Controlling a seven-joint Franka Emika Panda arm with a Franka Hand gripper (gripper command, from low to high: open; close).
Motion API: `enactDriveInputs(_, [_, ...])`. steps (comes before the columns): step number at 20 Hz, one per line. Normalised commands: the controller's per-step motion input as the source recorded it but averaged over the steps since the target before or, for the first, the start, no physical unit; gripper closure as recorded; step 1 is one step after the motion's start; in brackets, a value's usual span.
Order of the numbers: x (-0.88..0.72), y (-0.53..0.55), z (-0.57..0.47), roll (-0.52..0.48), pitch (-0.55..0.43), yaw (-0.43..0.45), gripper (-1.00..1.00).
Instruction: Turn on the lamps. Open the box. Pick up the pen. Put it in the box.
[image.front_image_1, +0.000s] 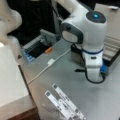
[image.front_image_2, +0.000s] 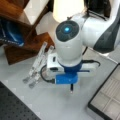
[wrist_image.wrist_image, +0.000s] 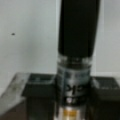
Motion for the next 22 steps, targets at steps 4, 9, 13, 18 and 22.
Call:
enactDriveInputs(4, [-0.12, 0.19, 0.23, -0.146, 0.036, -0.35, 1.0])
enactDriveInputs(9, [-0.07, 0.14, 0.09, -0.179, 0.037, -0.365, 1.0])
enactDriveInputs(13, [-0.07, 0.23, 0.06, -0.15, 0.072, -0.476, 1.0])
enactDriveInputs(18, [-0.09, 0.32, 0.12, -0.098, 0.099, -0.392, 1.0])
enactDriveInputs(22, [-0.09, 0.3, 0.17, -0.053, 0.101, -0.286, 1.0])
